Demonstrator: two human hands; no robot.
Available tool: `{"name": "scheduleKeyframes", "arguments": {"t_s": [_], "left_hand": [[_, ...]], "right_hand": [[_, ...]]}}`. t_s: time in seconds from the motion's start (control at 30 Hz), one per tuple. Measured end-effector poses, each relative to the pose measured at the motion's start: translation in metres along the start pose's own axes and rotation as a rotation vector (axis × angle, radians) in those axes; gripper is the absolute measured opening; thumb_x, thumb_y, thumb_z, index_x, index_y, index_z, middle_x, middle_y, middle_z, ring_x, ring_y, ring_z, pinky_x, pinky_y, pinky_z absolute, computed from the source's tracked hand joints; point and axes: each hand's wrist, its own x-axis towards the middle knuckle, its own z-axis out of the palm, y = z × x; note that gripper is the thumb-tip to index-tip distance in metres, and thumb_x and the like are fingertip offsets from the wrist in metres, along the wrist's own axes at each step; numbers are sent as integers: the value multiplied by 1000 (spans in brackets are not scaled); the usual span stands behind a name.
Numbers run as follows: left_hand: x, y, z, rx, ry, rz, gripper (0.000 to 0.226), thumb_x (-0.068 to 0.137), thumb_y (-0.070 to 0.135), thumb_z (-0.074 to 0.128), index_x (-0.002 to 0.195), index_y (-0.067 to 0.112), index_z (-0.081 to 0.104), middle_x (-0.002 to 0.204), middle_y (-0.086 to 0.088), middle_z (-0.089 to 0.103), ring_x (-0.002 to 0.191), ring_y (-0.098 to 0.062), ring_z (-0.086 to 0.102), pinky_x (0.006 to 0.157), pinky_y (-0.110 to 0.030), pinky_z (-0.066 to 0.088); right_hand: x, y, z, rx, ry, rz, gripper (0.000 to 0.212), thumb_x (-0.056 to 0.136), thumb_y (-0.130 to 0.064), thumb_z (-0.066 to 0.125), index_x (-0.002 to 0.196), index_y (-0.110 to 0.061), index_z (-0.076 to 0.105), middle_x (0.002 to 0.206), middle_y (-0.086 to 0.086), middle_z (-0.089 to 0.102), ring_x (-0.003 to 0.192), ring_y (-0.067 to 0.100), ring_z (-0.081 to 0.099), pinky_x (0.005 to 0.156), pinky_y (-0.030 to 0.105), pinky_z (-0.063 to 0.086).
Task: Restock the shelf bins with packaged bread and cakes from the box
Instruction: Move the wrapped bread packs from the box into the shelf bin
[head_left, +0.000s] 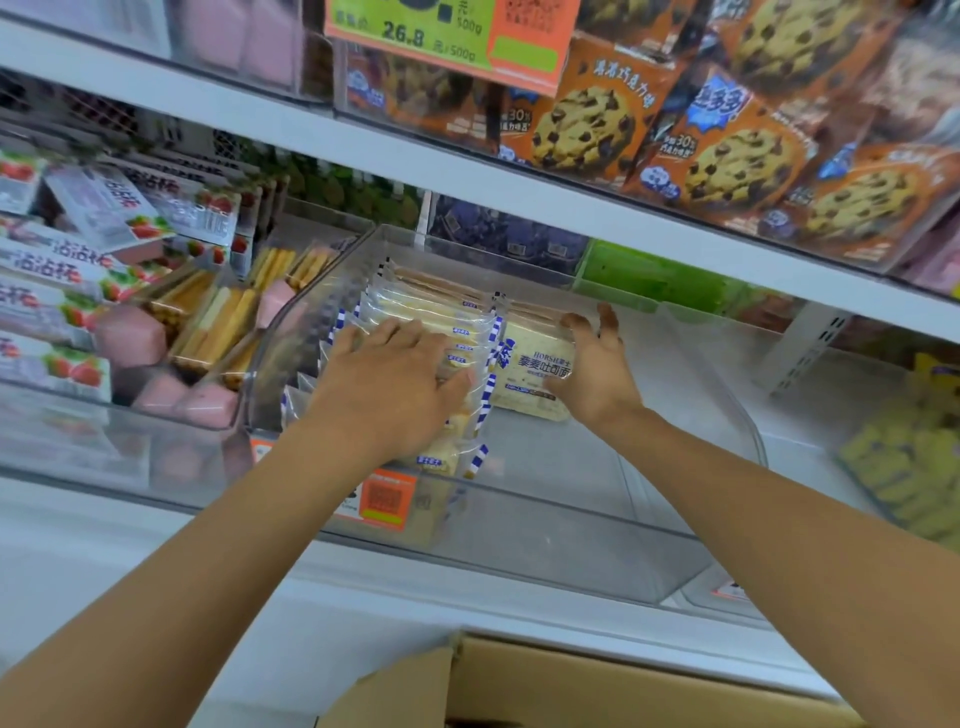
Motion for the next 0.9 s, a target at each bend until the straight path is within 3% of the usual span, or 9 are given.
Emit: {"name": "scheduleKeyframes", "arguments": {"t_s": [0.1,0.2,0.27,0.4,0.5,0.6,0.67,0.77,0.9], "left_hand": [[2,0,1,-5,-3,7,59,98,59,19,150,33,27,163,3,18,150,-16,9,119,-46,6],[3,-1,0,-24,-5,2,58,98,59,23,150,33,30,162,2,20,149,-17,12,119,-48,8],[3,0,-3,-53,-6,-6,58,98,60,28,149,32,34,161,1,23,148,-18,17,119,-49,9],[-8,7,-18,-77,81,-29,53,95,56,45,139,25,50,145,-5,49,134,-25,42,113,-48,29],[-28,26,-33,-223,178,-47,32,93,41,55,115,19,64,114,-7,67,105,-28,60,89,-41,50],[-71,64,-38,-381,121,-66,12,89,33,61,88,21,63,82,2,64,85,-24,62,76,-36,53],[-103,87,-27,-420,40,-56,11,87,30,64,83,20,63,75,3,60,79,-25,63,72,-35,53],[-154,109,9,-457,-114,-46,17,89,29,66,89,12,66,72,7,57,78,-19,59,69,-28,45],[-206,115,69,-474,-411,-86,20,94,30,61,101,13,71,101,5,65,98,-10,59,83,-21,41]], "right_hand": [[0,1,0,13,-29,13,83,79,-22,80,146,-25,32,161,7,0,147,29,11,115,38,30],[-7,-4,-11,-103,-49,38,95,73,-40,83,149,-29,27,161,9,-2,149,29,2,119,51,16],[-17,-9,-26,-169,-48,11,94,74,-45,80,149,-30,26,161,11,2,148,31,2,119,51,11],[-56,-17,-61,-54,-82,-105,74,81,-33,76,144,-21,39,149,11,34,138,29,29,113,39,26],[-93,-16,-83,-54,-63,-215,46,86,-25,70,128,-15,55,130,9,50,118,28,48,97,36,42],[-143,-8,-104,2,-36,-239,24,86,-20,65,109,-15,62,110,7,55,93,26,57,79,37,49],[-181,5,-111,69,-38,-241,19,84,-16,65,102,-14,62,98,5,57,85,24,58,75,37,49],[-241,41,-96,146,-215,-213,16,83,-14,67,98,-15,61,91,2,58,83,22,58,76,41,50],[-318,113,-53,130,-631,-6,20,88,-24,67,108,-26,61,107,-6,58,98,13,58,84,29,47]]}}
